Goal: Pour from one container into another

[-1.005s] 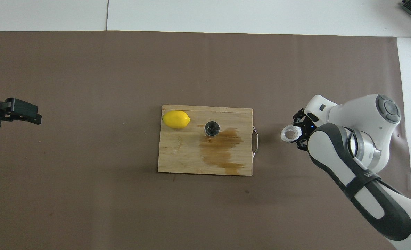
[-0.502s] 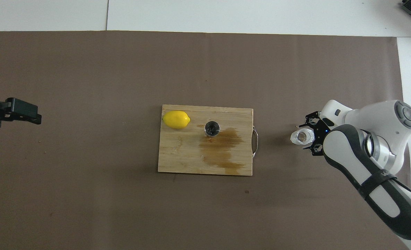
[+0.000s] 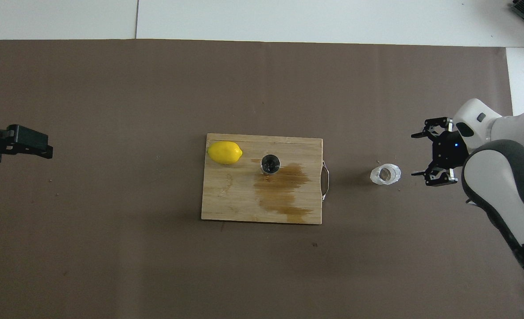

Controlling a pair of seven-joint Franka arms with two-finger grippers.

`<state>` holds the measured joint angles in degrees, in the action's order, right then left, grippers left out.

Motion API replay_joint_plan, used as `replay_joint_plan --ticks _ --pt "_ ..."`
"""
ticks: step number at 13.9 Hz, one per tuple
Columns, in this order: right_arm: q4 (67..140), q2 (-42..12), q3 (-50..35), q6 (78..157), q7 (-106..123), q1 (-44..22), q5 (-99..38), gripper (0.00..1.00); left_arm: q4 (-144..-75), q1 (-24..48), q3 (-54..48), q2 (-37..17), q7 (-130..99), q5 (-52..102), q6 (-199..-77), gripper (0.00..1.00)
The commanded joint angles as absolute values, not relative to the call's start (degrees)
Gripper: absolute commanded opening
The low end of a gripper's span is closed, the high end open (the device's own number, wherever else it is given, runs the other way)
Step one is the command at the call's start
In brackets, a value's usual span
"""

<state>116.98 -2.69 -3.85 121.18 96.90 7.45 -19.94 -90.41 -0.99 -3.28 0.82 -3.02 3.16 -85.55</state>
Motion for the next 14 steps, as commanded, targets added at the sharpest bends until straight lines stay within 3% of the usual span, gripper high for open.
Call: replay_joint_plan --ticks 1,7,14 --pt "110.94 -1.59 -4.13 118.31 83.04 9.14 -20.30 1.00 -92.11 -0.79 -3.08 2.37 -2.90 2.64 -85.25 1.00" --pt "100.73 0.17 -5.18 113.21 49.20 7.83 -10.93 1.00 -92.11 -0.88 -3.08 2.37 -2.90 2.64 -85.25 1.00" --pt "90.27 -0.35 -5.54 96.78 -7.68 -0.51 2.00 1.00 -92.11 -0.88 -3.08 2.37 -2.90 2.64 -85.25 1.00"
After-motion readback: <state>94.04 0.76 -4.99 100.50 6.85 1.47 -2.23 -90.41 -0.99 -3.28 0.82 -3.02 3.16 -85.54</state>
